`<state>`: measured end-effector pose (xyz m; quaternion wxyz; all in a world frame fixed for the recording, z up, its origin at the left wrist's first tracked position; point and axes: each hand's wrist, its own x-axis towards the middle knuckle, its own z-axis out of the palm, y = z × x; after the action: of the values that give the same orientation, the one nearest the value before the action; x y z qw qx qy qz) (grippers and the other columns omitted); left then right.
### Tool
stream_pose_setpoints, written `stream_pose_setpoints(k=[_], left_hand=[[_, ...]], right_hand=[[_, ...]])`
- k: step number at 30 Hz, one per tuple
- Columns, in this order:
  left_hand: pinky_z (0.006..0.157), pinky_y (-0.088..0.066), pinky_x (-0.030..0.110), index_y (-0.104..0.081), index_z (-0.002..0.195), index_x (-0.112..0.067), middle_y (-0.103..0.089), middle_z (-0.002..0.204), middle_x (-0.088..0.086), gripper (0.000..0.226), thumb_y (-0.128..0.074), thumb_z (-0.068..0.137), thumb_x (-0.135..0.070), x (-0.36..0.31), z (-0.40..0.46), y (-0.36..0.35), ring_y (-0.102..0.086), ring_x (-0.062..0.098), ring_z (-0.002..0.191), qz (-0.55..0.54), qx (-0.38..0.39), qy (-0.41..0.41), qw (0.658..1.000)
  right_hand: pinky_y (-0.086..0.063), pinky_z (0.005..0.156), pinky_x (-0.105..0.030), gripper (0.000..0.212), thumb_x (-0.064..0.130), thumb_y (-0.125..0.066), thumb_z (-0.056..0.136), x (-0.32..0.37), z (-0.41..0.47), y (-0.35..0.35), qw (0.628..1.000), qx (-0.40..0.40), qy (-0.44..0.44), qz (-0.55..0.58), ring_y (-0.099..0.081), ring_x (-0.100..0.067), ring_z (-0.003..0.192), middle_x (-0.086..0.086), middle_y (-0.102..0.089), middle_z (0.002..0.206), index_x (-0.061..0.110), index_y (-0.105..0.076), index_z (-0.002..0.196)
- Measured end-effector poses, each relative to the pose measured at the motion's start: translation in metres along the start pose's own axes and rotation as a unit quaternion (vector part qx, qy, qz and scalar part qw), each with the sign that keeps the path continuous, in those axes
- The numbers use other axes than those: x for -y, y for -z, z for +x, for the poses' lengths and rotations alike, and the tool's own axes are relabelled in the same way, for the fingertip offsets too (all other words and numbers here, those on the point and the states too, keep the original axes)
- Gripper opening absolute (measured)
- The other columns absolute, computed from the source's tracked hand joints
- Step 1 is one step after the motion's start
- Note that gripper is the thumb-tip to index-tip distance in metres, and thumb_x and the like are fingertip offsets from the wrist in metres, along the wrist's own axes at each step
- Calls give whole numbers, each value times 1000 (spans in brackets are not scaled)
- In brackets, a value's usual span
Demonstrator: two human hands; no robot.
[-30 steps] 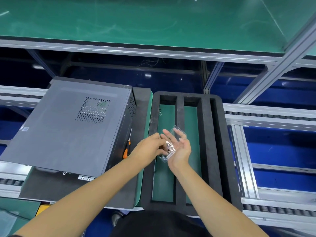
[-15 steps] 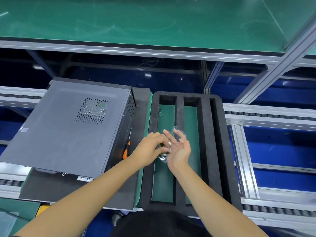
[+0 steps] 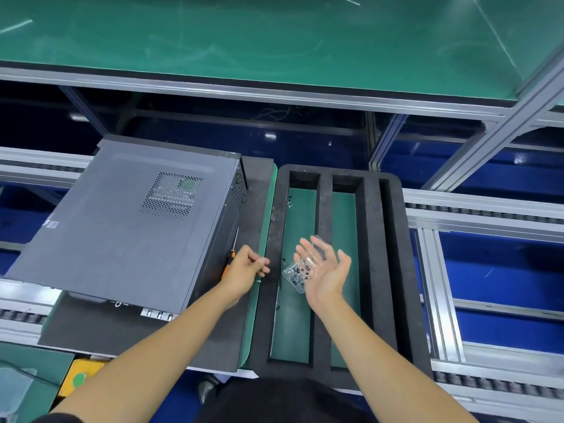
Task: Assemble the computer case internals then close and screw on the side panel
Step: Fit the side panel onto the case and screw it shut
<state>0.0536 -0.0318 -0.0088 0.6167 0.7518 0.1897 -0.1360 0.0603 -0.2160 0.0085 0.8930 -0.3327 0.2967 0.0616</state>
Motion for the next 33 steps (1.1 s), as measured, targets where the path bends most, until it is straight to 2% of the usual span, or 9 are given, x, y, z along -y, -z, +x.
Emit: stream_pose_setpoints(k=[8,11,15,19,24,26,28,31,33], left_hand=[[46,-18,22,-49,81,-7,-36,63,9,21,-31,84,2,-8,-7,-18,-23,13,43,-115,52,103,987],[45,-14,24,-50,81,-11,-29,57,1,29,-43,90,-37,-15,-10,-24,-16,12,45,-120,148,129,973],[46,-20,23,-47,96,-18,-30,62,-6,65,-35,92,-81,-18,-12,-28,-19,13,52,-3,256,78,964],[52,-30,21,-48,85,-19,-45,60,-19,39,-65,95,-53,-10,-12,-27,-37,1,51,116,250,13,961],[70,-34,32,-51,85,-13,-51,77,2,33,-63,99,-41,1,-9,-37,-46,19,74,259,179,46,948],[71,-42,33,-58,91,-13,-62,86,2,32,-65,97,-43,4,-8,-48,-58,23,82,392,100,28,914],[76,-45,33,-65,99,-15,-70,101,5,31,-67,94,-45,2,-3,-61,-66,27,96,540,79,-12,838],[86,-40,32,-68,104,-17,-73,108,5,31,-69,92,-46,-3,15,-80,-67,25,102,697,142,-65,700],[95,-38,31,-67,109,-19,-72,111,1,34,-66,94,-49,-2,27,-94,-66,21,108,748,179,-86,633]], right_hand=[[-55,93,-43,45,2,-42,81,-6,2,9,999,31,-6,16,-68,-37,116,-23,-69,123,0,-62,121],[-54,95,-43,67,-9,-42,57,-8,5,10,999,43,-19,-4,-68,-33,117,-21,-70,123,-1,-60,121],[-55,96,-43,73,-27,-27,58,-11,10,16,997,53,-15,-61,-67,-33,119,-22,-69,124,-3,-57,120],[-60,86,-41,73,-34,-24,60,-10,14,21,992,65,-3,-107,-69,-35,114,-23,-70,119,-3,-59,115],[-55,77,-25,61,-29,-37,72,-13,15,27,948,59,12,-311,-69,-19,114,-14,-72,118,8,-62,113],[-49,73,-15,49,-22,-40,82,-14,17,30,928,48,31,-369,-65,-10,105,-8,-69,122,7,-62,114],[-48,82,-13,41,-17,-37,88,-14,21,35,918,58,35,-391,-63,-5,102,-6,-66,127,4,-61,114],[-39,113,-32,38,-14,-35,93,-12,27,44,918,73,11,-391,-56,-15,127,-6,-63,128,7,-61,112],[-37,115,-36,33,-7,-39,97,-11,30,48,920,69,-7,-387,-54,-18,130,-12,-63,126,11,-62,112]])
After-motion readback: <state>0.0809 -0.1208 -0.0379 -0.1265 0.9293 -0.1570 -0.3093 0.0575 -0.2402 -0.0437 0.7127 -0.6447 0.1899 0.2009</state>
